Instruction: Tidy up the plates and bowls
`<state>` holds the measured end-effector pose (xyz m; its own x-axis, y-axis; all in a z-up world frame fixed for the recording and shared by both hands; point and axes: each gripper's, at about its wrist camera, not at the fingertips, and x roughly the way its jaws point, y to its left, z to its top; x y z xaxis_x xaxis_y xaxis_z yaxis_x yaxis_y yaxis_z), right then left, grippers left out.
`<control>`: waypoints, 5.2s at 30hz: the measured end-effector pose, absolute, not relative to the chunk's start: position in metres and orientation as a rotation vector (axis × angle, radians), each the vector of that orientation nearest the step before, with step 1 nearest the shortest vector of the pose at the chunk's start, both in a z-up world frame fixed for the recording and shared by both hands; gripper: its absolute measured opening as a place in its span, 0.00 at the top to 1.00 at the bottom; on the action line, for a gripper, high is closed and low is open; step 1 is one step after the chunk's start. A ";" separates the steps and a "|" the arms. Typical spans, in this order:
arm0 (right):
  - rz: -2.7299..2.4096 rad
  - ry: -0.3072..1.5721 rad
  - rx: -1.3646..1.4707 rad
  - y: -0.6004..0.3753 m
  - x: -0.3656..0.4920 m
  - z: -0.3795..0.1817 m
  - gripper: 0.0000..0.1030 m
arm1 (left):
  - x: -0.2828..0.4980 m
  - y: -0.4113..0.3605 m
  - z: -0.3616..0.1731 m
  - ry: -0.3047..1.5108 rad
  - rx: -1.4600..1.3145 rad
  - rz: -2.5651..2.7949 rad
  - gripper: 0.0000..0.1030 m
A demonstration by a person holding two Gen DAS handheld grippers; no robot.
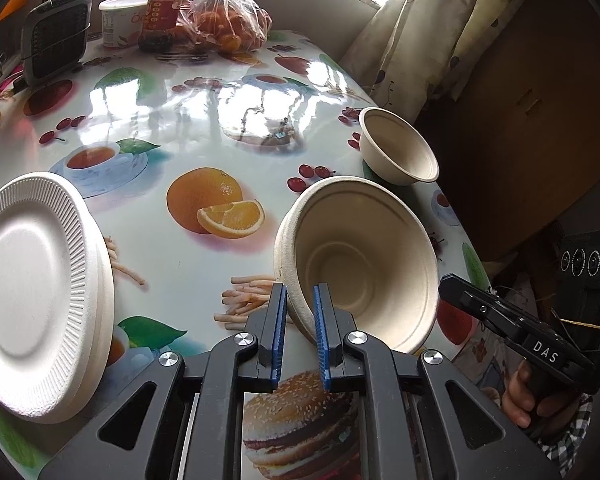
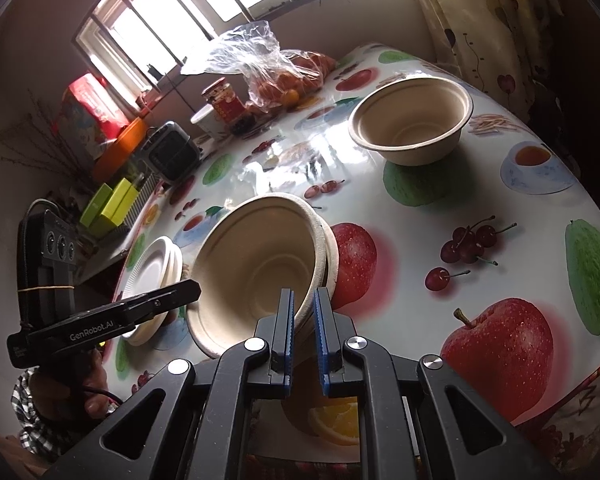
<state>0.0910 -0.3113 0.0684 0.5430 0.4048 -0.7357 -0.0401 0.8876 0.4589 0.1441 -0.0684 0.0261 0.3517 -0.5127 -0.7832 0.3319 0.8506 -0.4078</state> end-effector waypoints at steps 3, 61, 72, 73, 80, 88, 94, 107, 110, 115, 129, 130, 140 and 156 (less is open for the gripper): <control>0.270 0.971 0.411 -0.310 0.092 0.067 0.89 | 0.145 -0.069 0.026 1.080 -0.189 -0.551 0.87; 0.104 0.871 0.423 -0.406 0.142 0.092 0.81 | 0.238 -0.163 0.076 1.039 -0.120 -0.659 0.68; 0.051 0.879 0.467 -0.445 0.176 0.078 0.81 | 0.275 -0.204 0.067 1.067 -0.077 -0.639 0.68; 0.050 0.880 0.471 -0.447 0.179 0.077 0.81 | 0.277 -0.207 0.065 1.070 -0.073 -0.640 0.68; 0.058 0.893 0.489 -0.456 0.195 0.070 0.79 | 0.298 -0.217 0.051 1.116 -0.059 -0.609 0.68; 0.075 0.919 0.505 -0.455 0.213 0.057 0.76 | 0.316 -0.226 0.035 1.177 -0.086 -0.619 0.68; 0.080 0.936 0.518 -0.456 0.220 0.048 0.76 | 0.321 -0.230 0.027 1.198 -0.078 -0.624 0.68; 0.093 0.943 0.526 -0.455 0.225 0.044 0.76 | 0.318 -0.237 0.026 1.179 -0.040 -0.634 0.83; 0.093 0.943 0.528 -0.456 0.226 0.043 0.76 | 0.317 -0.239 0.026 1.177 -0.030 -0.630 0.84; 0.100 0.944 0.532 -0.454 0.227 0.043 0.76 | 0.317 -0.240 0.027 1.170 -0.030 -0.630 0.85; 0.102 0.940 0.528 -0.449 0.229 0.042 0.76 | 0.318 -0.241 0.026 1.177 -0.028 -0.618 0.85; 0.091 0.939 0.521 -0.450 0.228 0.042 0.76 | 0.319 -0.241 0.025 1.183 -0.035 -0.621 0.85; 0.109 0.924 0.496 -0.448 0.228 0.045 0.84 | 0.318 -0.242 0.023 1.183 -0.033 -0.622 0.85; 0.100 0.908 0.520 -0.452 0.227 0.052 0.90 | 0.314 -0.244 0.027 1.177 -0.018 -0.610 0.85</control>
